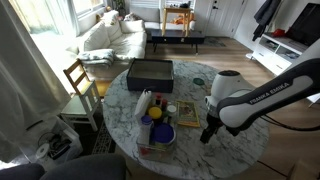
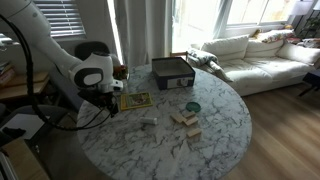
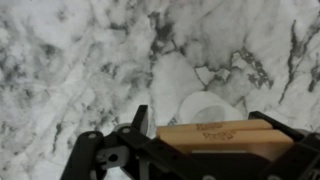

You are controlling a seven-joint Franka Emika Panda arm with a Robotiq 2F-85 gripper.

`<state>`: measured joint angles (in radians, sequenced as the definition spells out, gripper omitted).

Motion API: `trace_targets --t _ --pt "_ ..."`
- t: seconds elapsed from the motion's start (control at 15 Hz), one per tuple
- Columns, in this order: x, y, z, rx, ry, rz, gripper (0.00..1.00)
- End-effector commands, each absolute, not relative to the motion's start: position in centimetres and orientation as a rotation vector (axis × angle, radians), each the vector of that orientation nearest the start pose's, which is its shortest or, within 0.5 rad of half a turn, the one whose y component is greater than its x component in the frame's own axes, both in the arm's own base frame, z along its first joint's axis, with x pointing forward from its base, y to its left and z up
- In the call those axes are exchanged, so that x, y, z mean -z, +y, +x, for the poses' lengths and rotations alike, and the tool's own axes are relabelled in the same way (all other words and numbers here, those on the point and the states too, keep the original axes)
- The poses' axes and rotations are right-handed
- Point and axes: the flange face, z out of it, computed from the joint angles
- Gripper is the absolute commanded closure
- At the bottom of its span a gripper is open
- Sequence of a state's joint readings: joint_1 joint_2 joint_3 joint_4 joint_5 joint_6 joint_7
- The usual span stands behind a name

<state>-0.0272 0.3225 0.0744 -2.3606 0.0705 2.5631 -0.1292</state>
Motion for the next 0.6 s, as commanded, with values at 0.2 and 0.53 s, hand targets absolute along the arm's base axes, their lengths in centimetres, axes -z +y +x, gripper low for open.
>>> trace_targets --t 0.2,0.53 --pt "-17.4 0.7 48.1 -0.232 -0.131 -3.062 0.00" --pt "-17.9 1.4 47.8 -0.261 -0.158 -3.043 0.00"
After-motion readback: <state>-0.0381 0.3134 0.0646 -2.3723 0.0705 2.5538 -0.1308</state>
